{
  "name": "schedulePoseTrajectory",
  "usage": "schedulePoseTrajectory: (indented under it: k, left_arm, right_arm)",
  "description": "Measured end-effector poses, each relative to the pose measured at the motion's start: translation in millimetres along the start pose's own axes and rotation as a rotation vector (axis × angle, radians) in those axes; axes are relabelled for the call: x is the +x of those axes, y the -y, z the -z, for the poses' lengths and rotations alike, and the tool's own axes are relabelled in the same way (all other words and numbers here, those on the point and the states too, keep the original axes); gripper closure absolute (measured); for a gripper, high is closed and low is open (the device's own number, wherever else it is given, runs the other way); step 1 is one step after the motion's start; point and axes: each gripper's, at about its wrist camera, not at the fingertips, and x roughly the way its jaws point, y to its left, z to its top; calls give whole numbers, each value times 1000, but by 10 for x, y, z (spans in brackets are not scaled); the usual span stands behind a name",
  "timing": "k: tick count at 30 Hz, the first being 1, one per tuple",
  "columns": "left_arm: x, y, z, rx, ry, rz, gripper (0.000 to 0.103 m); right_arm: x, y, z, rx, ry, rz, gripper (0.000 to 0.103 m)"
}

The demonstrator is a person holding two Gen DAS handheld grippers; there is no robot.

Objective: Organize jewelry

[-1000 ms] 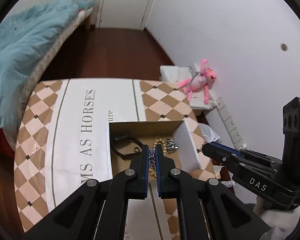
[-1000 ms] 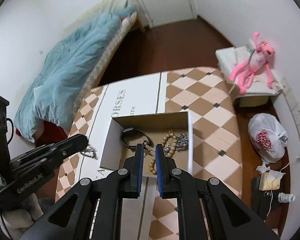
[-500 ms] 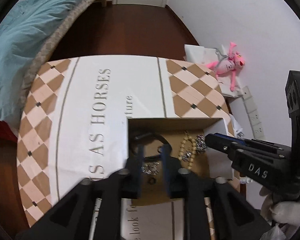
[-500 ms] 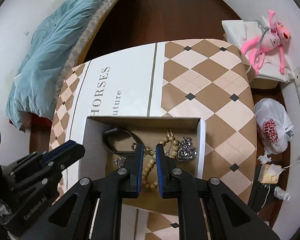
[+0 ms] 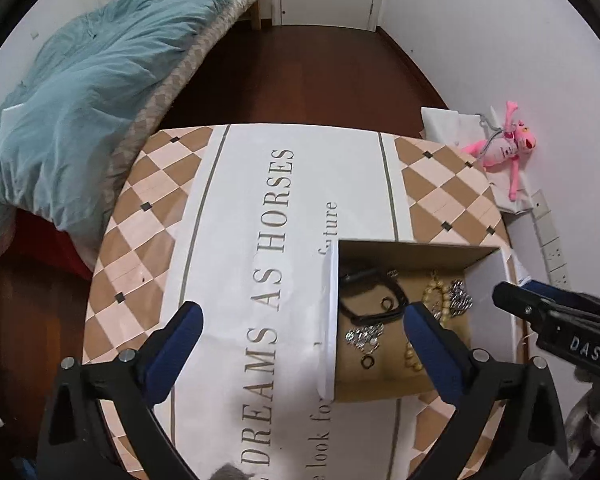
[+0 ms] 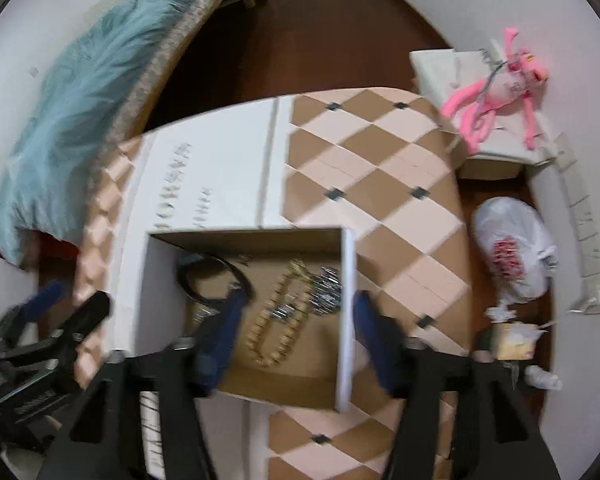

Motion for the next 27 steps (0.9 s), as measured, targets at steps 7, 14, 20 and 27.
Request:
schedulePoseTrajectory:
  k: [7,14,20,27]
  left_arm:
    - [-16,63,236,36,17,-54,0]
    - [-121,96,366,44,22,-61,0]
    - [-485,107,451,29,73,-46,0]
    - [-1181,164,557,41,197,-23,0]
  right_arm:
    - [-51,4,381,-22,23,162,6]
    - [-183,-3,582,-12,60,183,3]
    - [-555,-58,730,-7,133,189,3]
    - [-1216,-135,991,-8,248,178,3]
